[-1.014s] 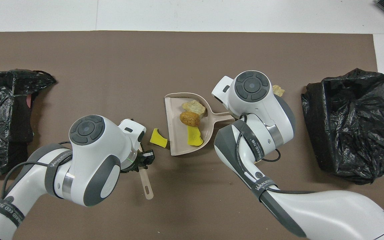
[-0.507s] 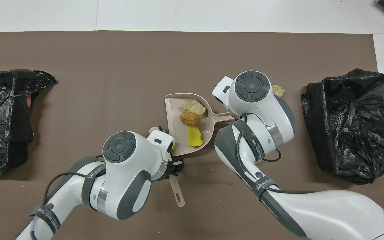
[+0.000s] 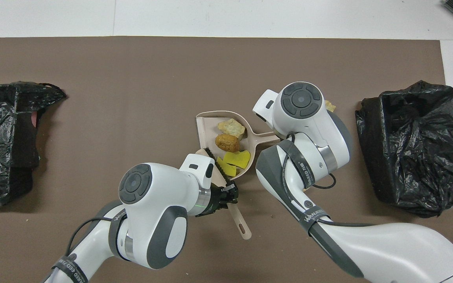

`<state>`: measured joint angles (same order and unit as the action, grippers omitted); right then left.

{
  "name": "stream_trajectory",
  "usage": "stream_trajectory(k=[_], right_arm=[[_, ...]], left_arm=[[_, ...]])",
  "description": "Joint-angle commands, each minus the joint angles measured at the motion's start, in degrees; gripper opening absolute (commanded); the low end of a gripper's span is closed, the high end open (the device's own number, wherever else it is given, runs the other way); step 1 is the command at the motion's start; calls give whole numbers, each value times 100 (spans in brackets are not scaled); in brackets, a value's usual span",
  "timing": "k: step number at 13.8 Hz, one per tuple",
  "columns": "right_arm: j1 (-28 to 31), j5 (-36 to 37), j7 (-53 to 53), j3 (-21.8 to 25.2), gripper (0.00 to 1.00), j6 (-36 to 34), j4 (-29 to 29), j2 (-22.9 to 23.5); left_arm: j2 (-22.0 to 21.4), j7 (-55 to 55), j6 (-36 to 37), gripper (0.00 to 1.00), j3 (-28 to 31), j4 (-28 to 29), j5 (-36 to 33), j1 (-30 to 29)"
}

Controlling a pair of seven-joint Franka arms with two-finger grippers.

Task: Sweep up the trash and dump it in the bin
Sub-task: 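Sweep more pieces into the dustpan with the left gripper, then carry the dustpan to the black bag and tip it with the right gripper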

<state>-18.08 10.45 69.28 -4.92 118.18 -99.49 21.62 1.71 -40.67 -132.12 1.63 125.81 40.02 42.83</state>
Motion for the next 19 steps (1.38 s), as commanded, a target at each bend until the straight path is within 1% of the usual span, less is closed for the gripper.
stream_trajectory(k=[1, 2, 4, 6, 7, 8, 9, 10, 11, 12, 14, 15, 16, 19], right_arm=[[303, -8, 164, -53, 0, -102, 96, -70], [366, -61, 182, -53, 0, -102, 105, -70], [532, -288, 270, -53, 0, -111, 114, -236], [988, -535, 418, -53, 0, -128, 106, -465], [1173, -597, 558, -53, 0, -198, 106, -588], [1358, -632, 673, -53, 0, -295, 106, -693], [1595, -667, 848, -53, 0, -374, 97, -790], [1858, -798, 1163, -53, 0, -418, 79, -895], [2113, -939, 1471, -53, 0, -453, 70, -992], [2333, -975, 1726, -44, 0, -610, 62, -1089], [2755, -975, 2131, -44, 0, -848, 53, -1308], [2948, -966, 2272, -18, 0, -988, 53, -1475], [3211, -966, 2482, -18, 0, -1129, 53, -1581], [3906, -923, 3474, 8, 0, -1157, 53, -1749]], left_arm=[[-346, -90, 719, 0, 66, 58, 23, -230], [-390, -90, 905, 0, 66, 93, -99, -257], [-496, -317, 1396, 0, 66, 119, -703, -249], [-601, -398, 1985, 0, 40, 128, -1092, -162], [-671, -415, 2171, 0, -13, 172, -1146, -144], [-777, -416, 2242, 0, -48, 268, -1398, 22], [-830, -424, 2225, 0, -57, 365, -1775, 302], [-830, -450, 2156, 0, -57, 452, -1944, 583], [-813, -477, 2059, 0, -57, 479, -1989, 743], [-804, -486, 1849, 0, -57, 575, -2016, 910], [-804, -477, 1043, 0, -57, 961, -2025, 1358], [-813, -477, 856, 0, -66, 1068, -2025, 1377], [-804, -486, 854, 0, -66, 1095, -2025, 1386], [-751, -530, 731, 0, -66, 1262, -2025, 1395]])
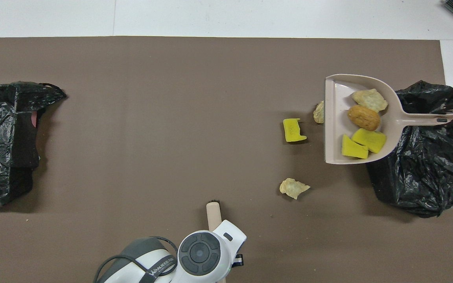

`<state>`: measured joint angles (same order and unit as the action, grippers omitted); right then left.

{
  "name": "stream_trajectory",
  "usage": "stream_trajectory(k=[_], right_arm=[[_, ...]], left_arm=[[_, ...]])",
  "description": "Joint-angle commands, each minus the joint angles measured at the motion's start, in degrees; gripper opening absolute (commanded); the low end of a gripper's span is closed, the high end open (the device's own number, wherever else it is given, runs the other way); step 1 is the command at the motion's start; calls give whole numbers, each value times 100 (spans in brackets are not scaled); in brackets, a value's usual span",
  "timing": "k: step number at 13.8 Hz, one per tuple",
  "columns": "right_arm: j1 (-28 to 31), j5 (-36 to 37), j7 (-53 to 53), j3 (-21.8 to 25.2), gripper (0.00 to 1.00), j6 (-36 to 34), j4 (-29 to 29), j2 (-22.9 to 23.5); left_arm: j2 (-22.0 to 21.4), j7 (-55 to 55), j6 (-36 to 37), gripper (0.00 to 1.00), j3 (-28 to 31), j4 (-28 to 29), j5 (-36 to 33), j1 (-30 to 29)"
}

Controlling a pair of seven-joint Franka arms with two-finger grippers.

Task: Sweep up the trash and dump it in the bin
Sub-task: 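Carry the dustpan to the black bag and tip it with the right gripper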

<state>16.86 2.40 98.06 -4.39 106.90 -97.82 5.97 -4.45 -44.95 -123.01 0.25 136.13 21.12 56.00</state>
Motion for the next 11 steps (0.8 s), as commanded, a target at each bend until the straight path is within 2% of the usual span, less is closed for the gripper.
stream_trajectory(k=[1, 2, 3, 4, 8, 11], right_arm=[[659, -56, 852, -44, 0, 32, -114, -193], [826, -20, 1020, -18, 0, 59, -114, -193], [959, 346, 1031, 0, 0, 190, -105, -193], [1056, 932, 1005, -18, 0, 461, -140, -202], [1109, 2077, 900, -9, 0, 1095, -263, -210], [1031, 2965, 128, -18, 0, 1106, -386, -263]], left_arm=[[-126, -102, -171, 9, 72, 230, -134, 69], [-126, -102, -171, 36, 72, 230, -134, 69], [-126, -93, -136, 99, 72, 221, -134, 69], [-126, -93, -109, 100, 81, 169, -134, 8], [-135, 82, -56, 100, 125, -16, -134, -510], [75, 310, -127, 100, 125, -226, -169, -1089]])
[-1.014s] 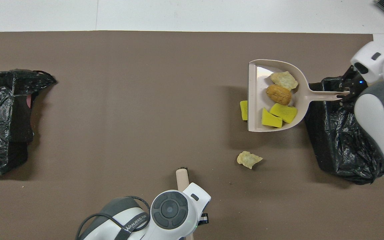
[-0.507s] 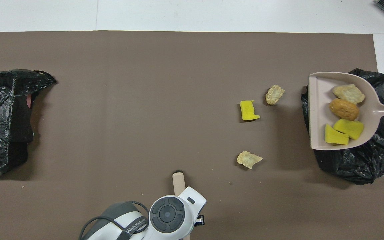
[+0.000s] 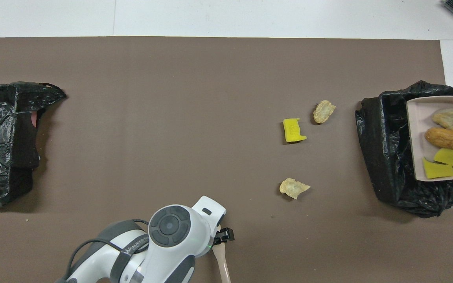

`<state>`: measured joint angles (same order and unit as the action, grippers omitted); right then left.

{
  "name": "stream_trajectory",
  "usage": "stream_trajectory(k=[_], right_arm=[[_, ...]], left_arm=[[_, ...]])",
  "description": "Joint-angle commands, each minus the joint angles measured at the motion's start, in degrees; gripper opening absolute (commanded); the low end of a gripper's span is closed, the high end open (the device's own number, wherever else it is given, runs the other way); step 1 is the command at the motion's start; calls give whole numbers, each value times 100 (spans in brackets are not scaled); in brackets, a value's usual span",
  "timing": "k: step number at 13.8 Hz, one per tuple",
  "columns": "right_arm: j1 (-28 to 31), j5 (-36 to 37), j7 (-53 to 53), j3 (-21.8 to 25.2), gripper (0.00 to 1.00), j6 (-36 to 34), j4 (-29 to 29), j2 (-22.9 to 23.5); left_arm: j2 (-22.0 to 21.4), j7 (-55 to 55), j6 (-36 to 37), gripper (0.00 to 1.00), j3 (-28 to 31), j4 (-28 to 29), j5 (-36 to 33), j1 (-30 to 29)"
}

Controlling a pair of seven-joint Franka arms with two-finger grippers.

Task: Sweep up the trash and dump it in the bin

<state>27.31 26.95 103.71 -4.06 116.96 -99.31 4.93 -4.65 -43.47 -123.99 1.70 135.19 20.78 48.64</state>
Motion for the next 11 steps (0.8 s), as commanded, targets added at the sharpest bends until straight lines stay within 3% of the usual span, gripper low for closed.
stream_trajectory(k=[1, 7, 11], right_arm=[[-94, 809, -622, -60, 0, 64, -281, -202], [-428, 1744, -1177, -69, 0, -753, -238, -343], [-428, 2103, -1177, -103, 0, -1149, -203, -624]], left_arm=[[148, 416, -11, 100, -21, -203, -162, -581], [499, 2349, 42, 100, -12, -634, -188, -2084], [544, 3149, 50, 100, -12, -950, -1004, -2893]])
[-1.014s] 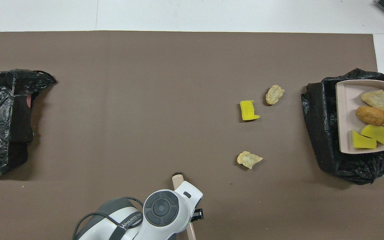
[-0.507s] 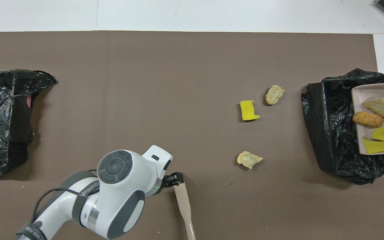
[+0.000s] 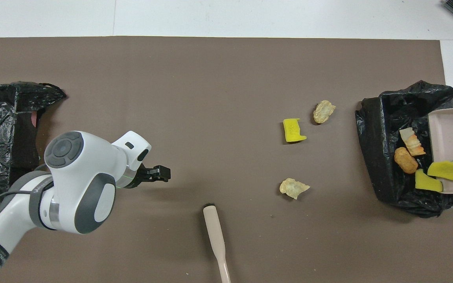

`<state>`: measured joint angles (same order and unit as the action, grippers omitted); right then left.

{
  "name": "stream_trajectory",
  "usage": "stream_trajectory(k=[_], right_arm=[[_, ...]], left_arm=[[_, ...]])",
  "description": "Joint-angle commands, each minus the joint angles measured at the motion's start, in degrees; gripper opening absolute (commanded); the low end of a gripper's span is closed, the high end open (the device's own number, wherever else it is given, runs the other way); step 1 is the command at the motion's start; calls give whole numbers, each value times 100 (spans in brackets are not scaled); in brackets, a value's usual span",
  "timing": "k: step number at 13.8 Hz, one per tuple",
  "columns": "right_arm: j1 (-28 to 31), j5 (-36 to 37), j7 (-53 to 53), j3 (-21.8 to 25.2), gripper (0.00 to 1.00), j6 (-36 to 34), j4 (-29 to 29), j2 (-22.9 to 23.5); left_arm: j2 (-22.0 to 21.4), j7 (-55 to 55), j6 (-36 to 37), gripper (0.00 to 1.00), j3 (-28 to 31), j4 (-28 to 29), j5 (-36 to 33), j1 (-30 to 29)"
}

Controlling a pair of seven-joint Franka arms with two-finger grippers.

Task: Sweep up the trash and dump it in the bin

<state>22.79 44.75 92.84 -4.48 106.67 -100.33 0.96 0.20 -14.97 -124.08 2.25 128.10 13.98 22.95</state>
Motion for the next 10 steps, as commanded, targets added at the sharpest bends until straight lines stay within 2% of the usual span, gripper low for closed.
stream_trajectory(k=[1, 5, 8, 10], right_arm=[[24, 393, -99, -88, 0, -121, -57, -228], [-222, 851, -458, -114, 0, -392, 136, -210], [-423, 667, -985, -184, 0, -612, 312, -176], [-678, 238, -1407, -184, 0, -691, 312, -158]], left_arm=[[60, 588, 68, 100, -66, -346, -369, -553], [42, 1880, 270, 100, -49, -759, -422, -1414], [42, 2243, 507, 100, -49, -1136, -519, -1863], [42, 2305, 709, 100, -49, -1426, -746, -2075]])
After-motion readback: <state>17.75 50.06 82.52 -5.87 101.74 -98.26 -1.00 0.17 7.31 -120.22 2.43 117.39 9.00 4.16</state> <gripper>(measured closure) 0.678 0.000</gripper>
